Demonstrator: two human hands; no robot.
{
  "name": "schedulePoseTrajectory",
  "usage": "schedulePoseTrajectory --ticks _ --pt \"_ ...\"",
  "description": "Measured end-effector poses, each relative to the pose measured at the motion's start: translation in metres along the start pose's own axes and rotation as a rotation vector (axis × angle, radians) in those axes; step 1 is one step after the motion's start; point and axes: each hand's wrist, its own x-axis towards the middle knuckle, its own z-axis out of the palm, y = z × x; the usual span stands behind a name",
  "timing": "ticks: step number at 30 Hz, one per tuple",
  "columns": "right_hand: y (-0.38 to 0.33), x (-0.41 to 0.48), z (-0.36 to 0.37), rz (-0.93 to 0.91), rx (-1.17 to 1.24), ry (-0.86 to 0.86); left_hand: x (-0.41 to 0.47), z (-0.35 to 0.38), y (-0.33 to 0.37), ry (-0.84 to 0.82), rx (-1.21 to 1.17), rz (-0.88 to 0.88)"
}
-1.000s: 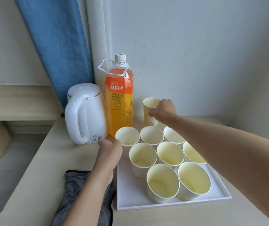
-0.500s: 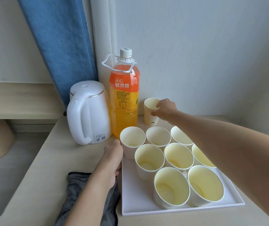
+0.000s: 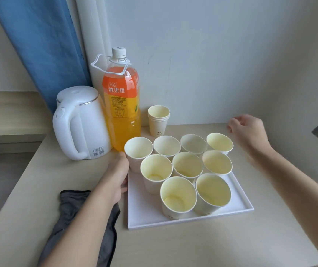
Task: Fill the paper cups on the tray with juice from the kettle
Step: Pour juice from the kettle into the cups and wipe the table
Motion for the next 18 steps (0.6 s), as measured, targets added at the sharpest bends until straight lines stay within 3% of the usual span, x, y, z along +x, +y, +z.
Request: schedulePoseTrajectory --ticks 2,3,6,8,11,18 --pt "0.043 -0.020 -0.021 0.156 0.007 0.102 -0.004 0.001 -0.002 0.045 0.010 0.003" --pt "0.061 -0.029 -0.025 0.249 0.025 0.070 -0.005 0.001 -0.004 0.064 0.013 0.002" --pt "0.082 -0.050 -0.021 0.531 0.099 -0.191 -0.008 0.000 -0.009 0.078 0.000 0.007" --pt "0.085 -0.054 -0.016 0.522 0.066 -0.264 -0.008 0.002 -0.012 0.066 -0.011 0.025" --pt "0.090 -0.053 -0.014 0.442 0.038 -0.261 -0.009 0.005 -0.017 0.071 0.000 0.049" --pt "0.100 -0.052 -0.015 0.461 0.043 -0.287 -0.021 0.014 -0.016 0.041 0.080 0.103"
